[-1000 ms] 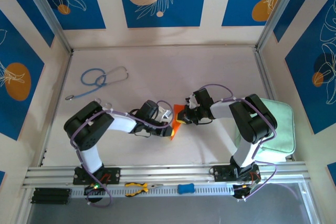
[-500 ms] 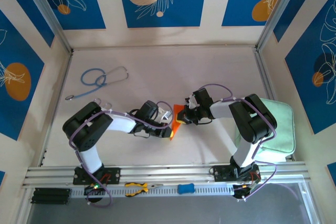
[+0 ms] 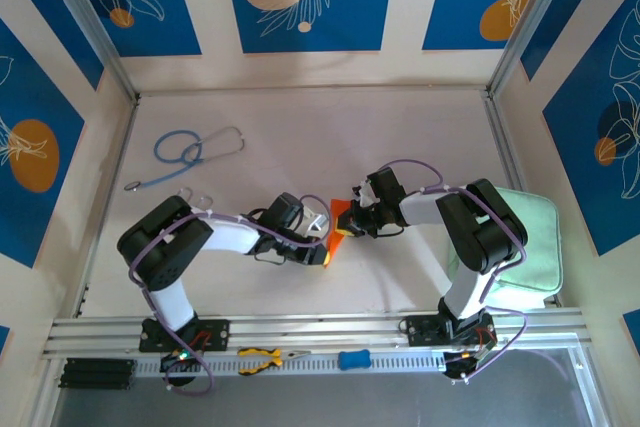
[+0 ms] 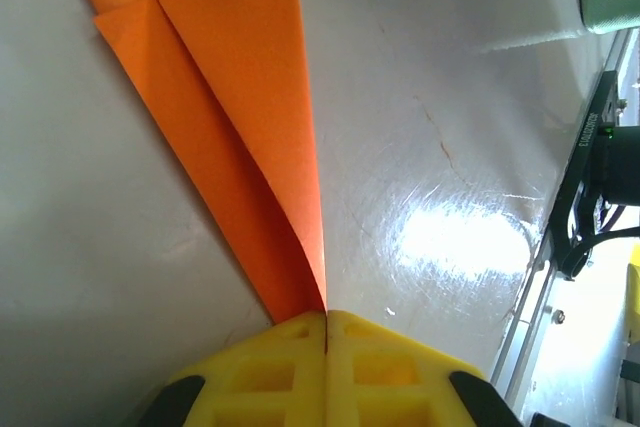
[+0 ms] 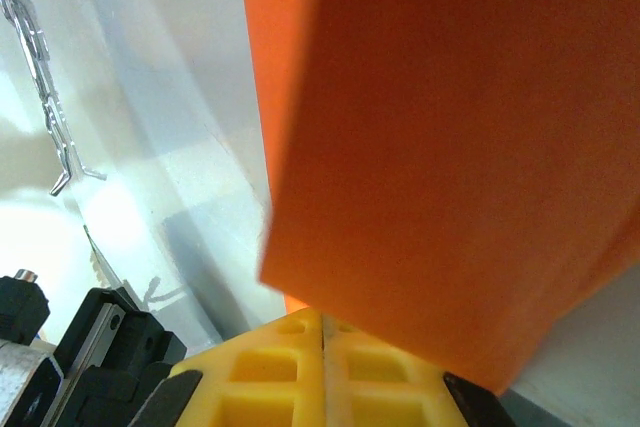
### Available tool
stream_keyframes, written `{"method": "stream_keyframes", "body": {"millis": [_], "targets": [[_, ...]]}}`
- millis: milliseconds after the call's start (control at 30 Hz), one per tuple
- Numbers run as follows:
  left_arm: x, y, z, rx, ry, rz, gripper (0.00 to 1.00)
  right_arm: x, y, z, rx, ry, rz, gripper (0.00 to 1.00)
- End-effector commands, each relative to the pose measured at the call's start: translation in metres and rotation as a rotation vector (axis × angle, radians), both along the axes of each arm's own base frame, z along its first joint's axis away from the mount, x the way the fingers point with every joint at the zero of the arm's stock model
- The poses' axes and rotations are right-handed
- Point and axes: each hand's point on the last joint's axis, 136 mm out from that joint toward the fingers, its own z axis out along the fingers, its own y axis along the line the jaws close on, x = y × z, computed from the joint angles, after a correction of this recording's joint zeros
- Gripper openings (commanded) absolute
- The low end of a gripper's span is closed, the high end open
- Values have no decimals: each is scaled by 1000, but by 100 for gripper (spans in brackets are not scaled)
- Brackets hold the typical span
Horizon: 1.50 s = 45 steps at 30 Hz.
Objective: Fold a paper plane with a square sheet of paper (pick it up from the middle)
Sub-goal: Fold the wing for the fifth time at the center of the table.
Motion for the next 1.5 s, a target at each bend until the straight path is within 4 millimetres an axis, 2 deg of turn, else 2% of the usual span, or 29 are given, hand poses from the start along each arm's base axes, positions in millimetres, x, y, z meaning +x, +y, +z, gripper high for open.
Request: {"method": "stream_keyframes", "body": {"millis": [0, 67, 300, 533, 700, 767, 867, 1033, 1133, 1200, 1467], "targets": [[-36, 24, -21, 130, 116, -44, 6, -8, -18, -25, -114, 53, -28, 4], [-36, 25, -22, 135, 116, -41, 0, -8, -18, -24, -112, 54, -28, 4], [-40, 26, -24, 143, 124, -44, 2, -8, -17, -24, -113, 54, -25, 4], [-40, 29, -24, 164, 112, -36, 0, -8, -18, -24, -114, 55, -27, 4], [-40, 27, -11, 122, 84, -38, 1, -8, -18, -24, -115, 56, -27, 4], [-35, 28, -2, 112, 43, -25, 4, -7, -18, -24, -114, 55, -29, 4], [-24, 25, 17, 86, -28, 2, 3, -7, -17, -24, -112, 55, -27, 4], [1, 4, 54, -20, -132, 56, 0, -7, -17, -23, -109, 54, -29, 4], [15, -13, 68, -83, -153, 71, 0, -7, -17, -24, -109, 55, -29, 4], [21, -22, 70, -104, -149, 71, 0, -7, -17, -23, -109, 56, -30, 4], [33, -45, 54, -129, -88, 75, 4, -7, -16, -24, -108, 57, -29, 4]]}}
